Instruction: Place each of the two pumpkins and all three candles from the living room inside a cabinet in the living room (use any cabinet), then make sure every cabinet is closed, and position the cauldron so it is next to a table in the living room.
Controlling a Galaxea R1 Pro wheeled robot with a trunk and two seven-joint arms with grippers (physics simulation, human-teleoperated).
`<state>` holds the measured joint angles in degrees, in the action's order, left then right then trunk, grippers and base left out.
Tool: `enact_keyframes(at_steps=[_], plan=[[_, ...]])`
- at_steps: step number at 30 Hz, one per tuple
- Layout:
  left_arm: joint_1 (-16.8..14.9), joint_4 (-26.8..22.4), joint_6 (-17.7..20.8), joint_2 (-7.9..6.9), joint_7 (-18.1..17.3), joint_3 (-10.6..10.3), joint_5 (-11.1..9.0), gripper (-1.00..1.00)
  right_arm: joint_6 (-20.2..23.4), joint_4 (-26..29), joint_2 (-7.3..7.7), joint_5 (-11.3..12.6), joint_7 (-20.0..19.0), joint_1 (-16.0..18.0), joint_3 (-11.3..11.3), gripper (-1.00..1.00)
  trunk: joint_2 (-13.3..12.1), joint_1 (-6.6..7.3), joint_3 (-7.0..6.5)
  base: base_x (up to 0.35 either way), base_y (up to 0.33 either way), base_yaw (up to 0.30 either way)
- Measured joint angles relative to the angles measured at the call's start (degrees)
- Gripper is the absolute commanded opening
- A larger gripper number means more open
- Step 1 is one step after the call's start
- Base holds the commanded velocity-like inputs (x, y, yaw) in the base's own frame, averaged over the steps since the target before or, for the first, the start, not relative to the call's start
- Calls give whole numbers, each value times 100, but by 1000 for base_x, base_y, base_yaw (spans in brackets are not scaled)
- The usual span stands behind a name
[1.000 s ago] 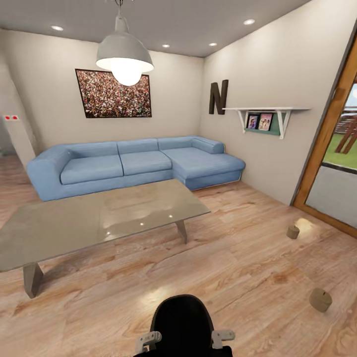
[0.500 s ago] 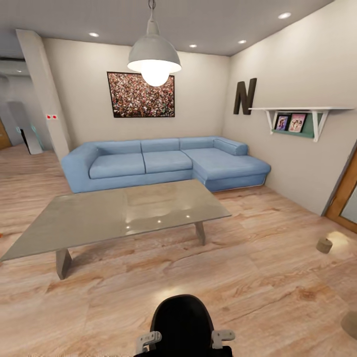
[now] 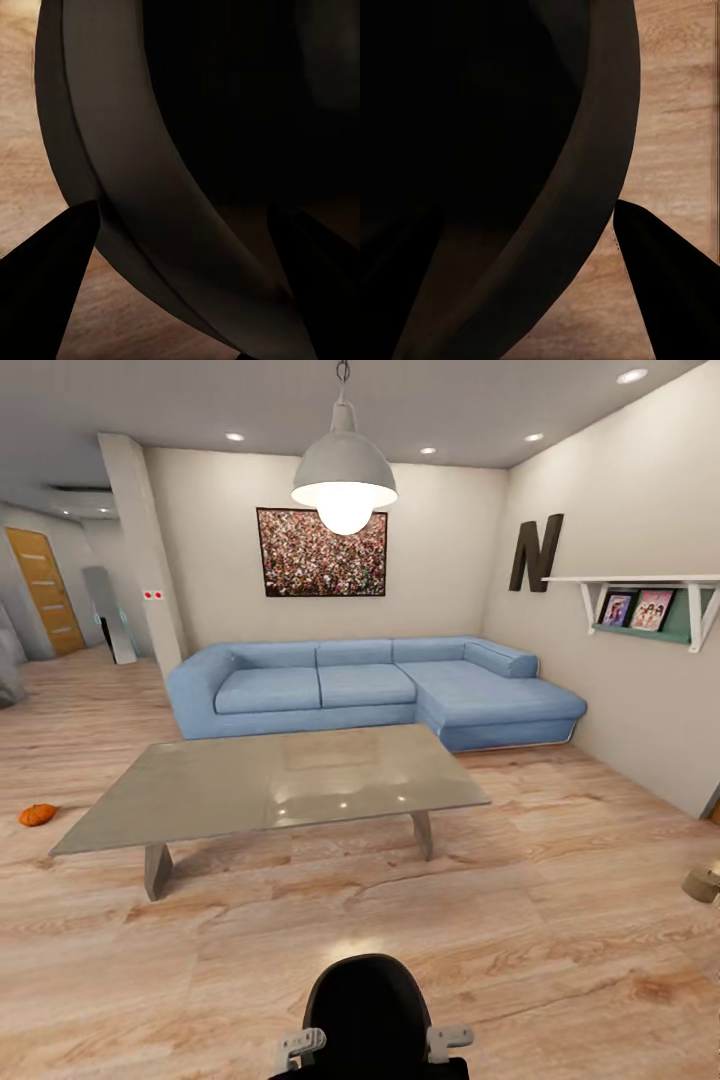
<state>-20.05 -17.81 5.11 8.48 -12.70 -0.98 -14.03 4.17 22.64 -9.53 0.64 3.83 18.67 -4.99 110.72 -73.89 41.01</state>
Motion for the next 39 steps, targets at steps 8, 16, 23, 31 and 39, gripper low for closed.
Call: enact_keyframes(at_steps=[8, 16, 23, 31, 39], plan=[[0, 4, 1, 0, 3, 7, -3, -100, 43, 25, 0, -10, 3, -1, -8, -100, 0, 0, 0, 0, -76, 3], [1, 2, 1, 1, 4, 0, -5, -100, 10, 5, 5, -3, -11, 0, -4, -100, 0, 1, 0, 23, -2, 0], [0, 2, 2, 1, 3, 5, -6, -100, 35, 22, 2, -5, -2, -1, -9, -100, 0, 1, 0, 94, 0, 0], [0, -1, 1, 0, 5, -2, -6, -100, 9, 6, 1, 0, 1, 0, -7, -100, 0, 1, 0, 35, 0, 0], [0, -1, 1, 0, 4, -3, -9, -100, 8, 6, 1, 0, -1, 0, -7, -100, 0, 2, 0, 149, 0, 0]])
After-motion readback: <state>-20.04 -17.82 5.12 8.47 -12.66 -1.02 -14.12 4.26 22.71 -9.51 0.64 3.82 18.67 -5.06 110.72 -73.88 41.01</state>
